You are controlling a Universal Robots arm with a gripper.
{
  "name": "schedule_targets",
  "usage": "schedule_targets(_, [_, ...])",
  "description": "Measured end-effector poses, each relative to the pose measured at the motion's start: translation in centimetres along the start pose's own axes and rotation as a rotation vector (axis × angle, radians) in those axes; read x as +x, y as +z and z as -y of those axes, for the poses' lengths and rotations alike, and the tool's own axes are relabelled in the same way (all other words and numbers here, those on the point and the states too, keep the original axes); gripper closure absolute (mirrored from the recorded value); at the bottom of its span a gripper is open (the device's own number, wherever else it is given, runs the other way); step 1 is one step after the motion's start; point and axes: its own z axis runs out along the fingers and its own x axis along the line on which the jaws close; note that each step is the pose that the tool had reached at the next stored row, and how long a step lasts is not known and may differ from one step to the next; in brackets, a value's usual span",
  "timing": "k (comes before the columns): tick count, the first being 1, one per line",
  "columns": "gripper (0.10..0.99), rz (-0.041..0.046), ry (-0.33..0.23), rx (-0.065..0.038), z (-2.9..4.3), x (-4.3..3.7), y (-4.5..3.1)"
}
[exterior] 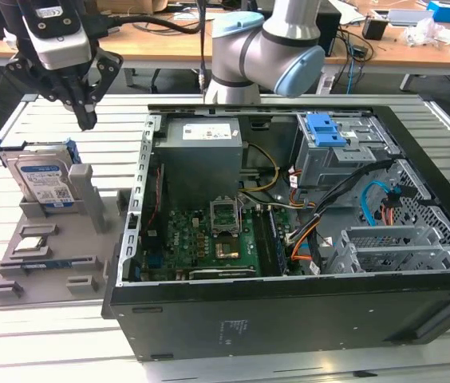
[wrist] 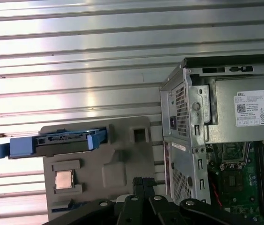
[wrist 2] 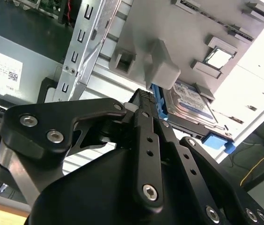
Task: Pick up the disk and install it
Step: 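Reach for the disk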
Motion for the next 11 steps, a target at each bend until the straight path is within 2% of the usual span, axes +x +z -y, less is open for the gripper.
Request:
schedule_targets(8, [0.980,0.0001,0.000,0.000,0.13,1.69,-0.04])
schedule_targets(11, [0.980,0.0001,0.000,0.000,0.22,2.94,-0.07])
